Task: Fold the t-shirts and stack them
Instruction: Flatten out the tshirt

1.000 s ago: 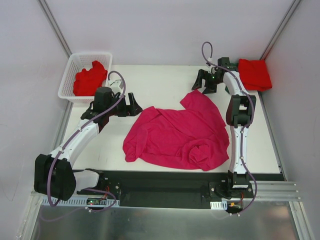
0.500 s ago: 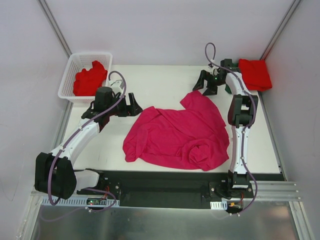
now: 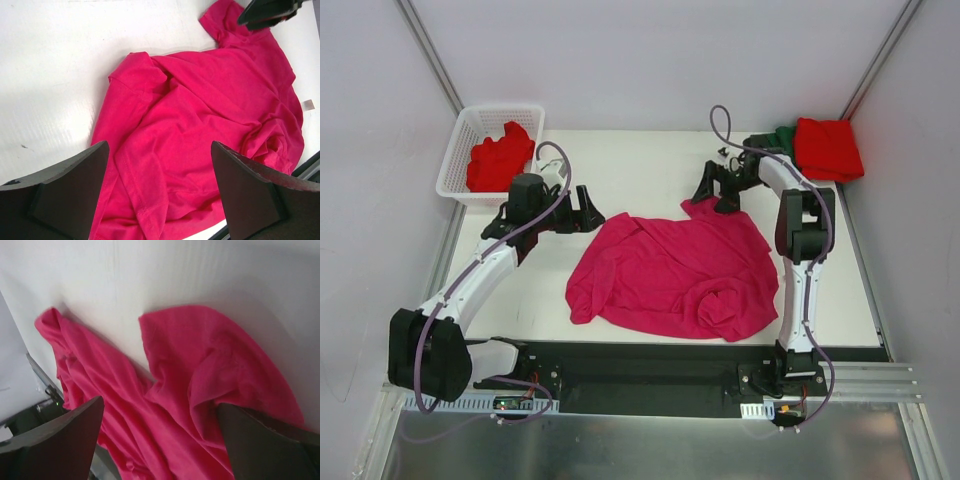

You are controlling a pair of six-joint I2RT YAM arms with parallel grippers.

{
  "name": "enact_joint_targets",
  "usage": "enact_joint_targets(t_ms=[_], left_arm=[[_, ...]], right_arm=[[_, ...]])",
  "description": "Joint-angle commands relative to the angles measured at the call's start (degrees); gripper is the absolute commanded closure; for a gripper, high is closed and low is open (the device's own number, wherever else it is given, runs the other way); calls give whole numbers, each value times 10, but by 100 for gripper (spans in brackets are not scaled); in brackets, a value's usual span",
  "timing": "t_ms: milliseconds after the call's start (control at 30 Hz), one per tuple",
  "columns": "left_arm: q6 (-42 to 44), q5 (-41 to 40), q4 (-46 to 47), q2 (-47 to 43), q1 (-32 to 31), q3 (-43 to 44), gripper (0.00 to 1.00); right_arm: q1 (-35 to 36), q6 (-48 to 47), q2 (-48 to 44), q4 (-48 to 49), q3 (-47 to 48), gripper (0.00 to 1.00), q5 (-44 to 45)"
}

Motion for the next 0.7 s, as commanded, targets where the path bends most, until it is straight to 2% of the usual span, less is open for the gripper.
enact_joint_targets(t_ms=[0, 267, 367, 500, 667], left_arm=[[21, 20, 13, -34, -4, 2, 17], [18, 17, 10, -61, -3, -17, 17], [17, 13, 10, -64, -3, -23, 17], [15, 15, 10, -57, -3, -18, 17], [18, 8, 10, -60, -3, -14, 17]], right_arm=[[50, 8, -60, 1, -105, 6, 58], [102, 29, -165, 34, -268, 6, 113], [115, 40, -203, 66, -315, 5, 170], [115, 36, -221, 98, -300, 4, 253], [115, 15, -207, 103, -209, 2, 301]])
